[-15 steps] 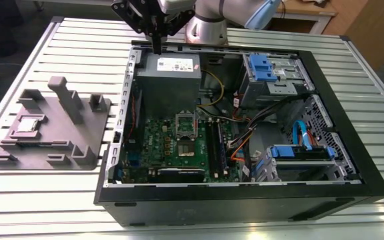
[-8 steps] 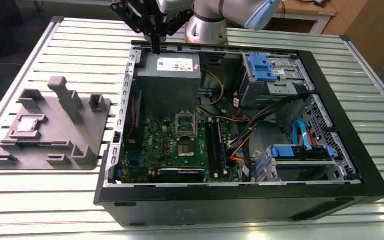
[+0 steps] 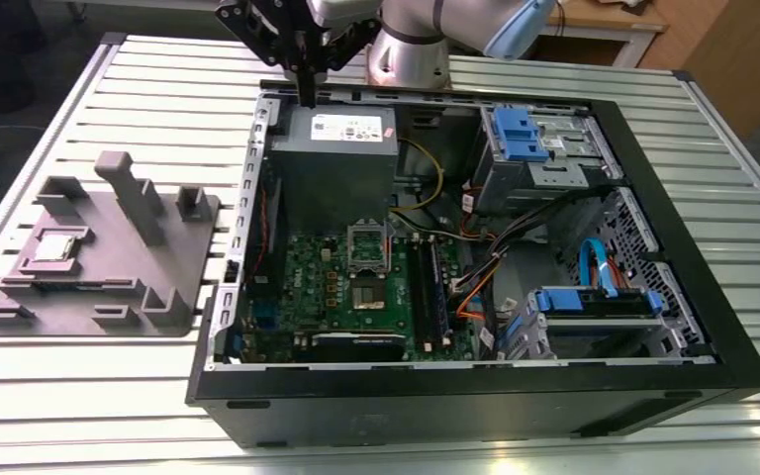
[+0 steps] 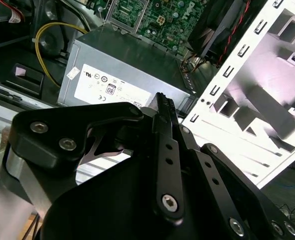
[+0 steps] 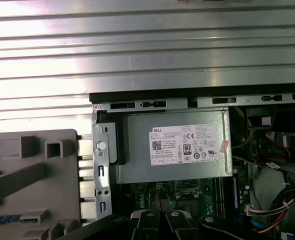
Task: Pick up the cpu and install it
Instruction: 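Reach for the cpu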
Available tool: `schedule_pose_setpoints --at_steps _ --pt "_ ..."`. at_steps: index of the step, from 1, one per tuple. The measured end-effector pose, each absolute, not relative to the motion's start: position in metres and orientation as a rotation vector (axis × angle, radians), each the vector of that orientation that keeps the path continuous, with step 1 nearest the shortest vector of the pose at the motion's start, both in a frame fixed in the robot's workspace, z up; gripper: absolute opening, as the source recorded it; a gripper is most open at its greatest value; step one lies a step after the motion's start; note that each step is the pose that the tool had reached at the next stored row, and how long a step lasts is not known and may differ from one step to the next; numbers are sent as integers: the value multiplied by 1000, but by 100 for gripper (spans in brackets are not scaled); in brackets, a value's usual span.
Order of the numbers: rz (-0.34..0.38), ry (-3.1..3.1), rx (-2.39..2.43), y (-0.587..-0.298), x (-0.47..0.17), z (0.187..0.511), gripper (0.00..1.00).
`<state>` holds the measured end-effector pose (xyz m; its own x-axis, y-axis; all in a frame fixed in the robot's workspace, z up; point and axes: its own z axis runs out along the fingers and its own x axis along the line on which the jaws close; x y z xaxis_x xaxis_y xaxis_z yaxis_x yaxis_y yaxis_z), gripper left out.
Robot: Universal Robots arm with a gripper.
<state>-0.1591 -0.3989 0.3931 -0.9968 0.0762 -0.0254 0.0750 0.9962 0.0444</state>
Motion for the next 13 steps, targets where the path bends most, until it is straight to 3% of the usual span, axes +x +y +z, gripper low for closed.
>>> schedule_pose_setpoints --at_steps 13 --pt "68 3112 118 -399 -162 393 10"
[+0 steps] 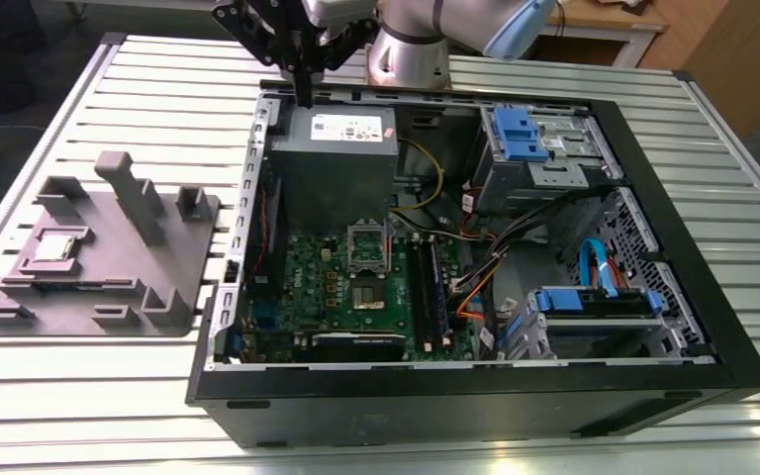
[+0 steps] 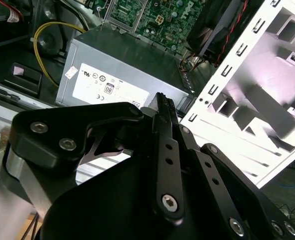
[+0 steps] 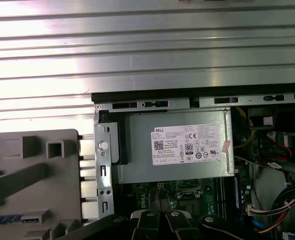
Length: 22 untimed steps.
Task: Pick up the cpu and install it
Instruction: 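Reach for the cpu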
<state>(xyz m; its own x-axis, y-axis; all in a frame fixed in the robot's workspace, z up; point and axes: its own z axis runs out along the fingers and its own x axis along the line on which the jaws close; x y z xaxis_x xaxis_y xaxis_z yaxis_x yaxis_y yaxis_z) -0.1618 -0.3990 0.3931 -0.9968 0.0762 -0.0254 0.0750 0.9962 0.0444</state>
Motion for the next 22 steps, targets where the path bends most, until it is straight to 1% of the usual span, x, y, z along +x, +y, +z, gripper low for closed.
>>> schedule_pose_setpoints --at_steps 22 --pt "68 3109 118 -399 -181 393 10"
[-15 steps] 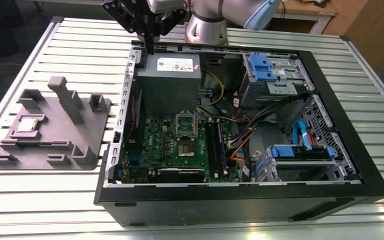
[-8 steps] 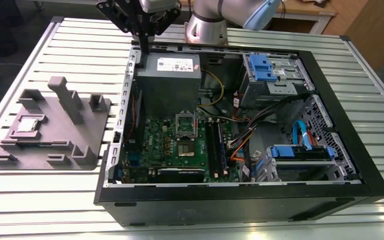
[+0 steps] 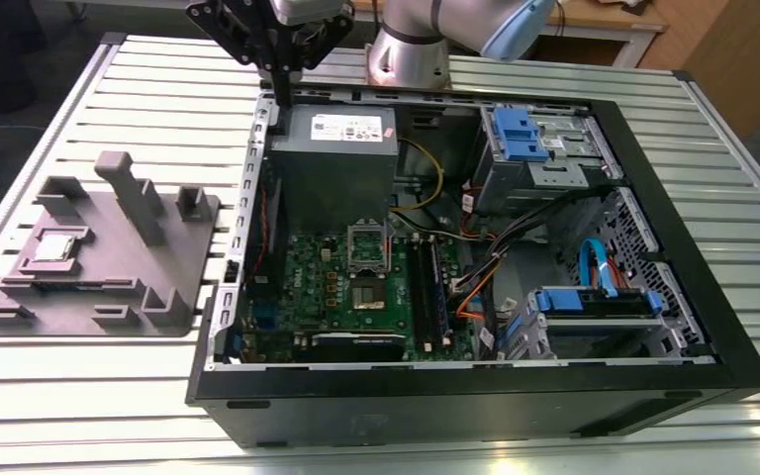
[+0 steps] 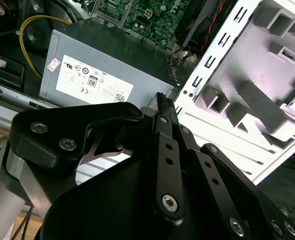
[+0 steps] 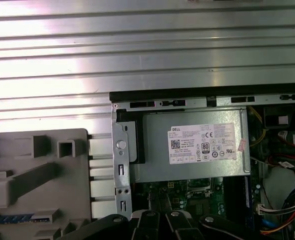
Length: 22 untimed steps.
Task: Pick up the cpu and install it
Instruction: 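Reach for the cpu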
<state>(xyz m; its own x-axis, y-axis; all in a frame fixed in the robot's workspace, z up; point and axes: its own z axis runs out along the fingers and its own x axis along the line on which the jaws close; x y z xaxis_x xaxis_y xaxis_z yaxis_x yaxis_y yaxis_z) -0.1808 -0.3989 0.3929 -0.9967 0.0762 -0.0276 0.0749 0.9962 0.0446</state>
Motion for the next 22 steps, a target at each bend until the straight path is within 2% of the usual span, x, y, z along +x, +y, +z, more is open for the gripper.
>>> schedule_pose_setpoints --at_steps 22 --pt "68 3109 118 -399 -188 393 10"
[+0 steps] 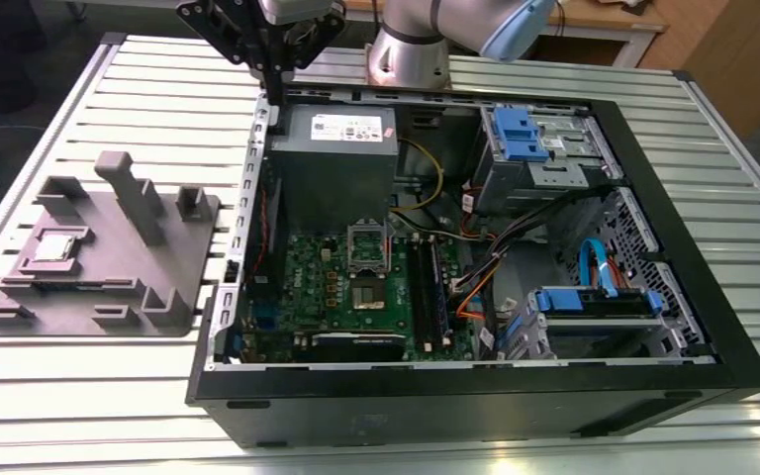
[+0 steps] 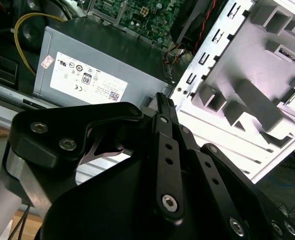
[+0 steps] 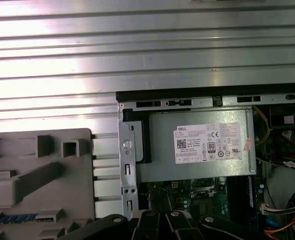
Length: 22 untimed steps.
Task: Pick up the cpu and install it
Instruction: 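Reach for the cpu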
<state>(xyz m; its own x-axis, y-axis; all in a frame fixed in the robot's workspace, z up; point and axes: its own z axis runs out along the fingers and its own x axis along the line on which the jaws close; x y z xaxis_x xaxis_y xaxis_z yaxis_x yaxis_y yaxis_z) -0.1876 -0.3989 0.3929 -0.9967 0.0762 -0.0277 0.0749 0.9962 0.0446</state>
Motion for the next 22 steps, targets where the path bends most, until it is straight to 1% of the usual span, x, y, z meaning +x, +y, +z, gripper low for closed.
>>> schedule_pose_setpoints --at_steps 22 --pt "68 3102 117 -399 -218 393 10"
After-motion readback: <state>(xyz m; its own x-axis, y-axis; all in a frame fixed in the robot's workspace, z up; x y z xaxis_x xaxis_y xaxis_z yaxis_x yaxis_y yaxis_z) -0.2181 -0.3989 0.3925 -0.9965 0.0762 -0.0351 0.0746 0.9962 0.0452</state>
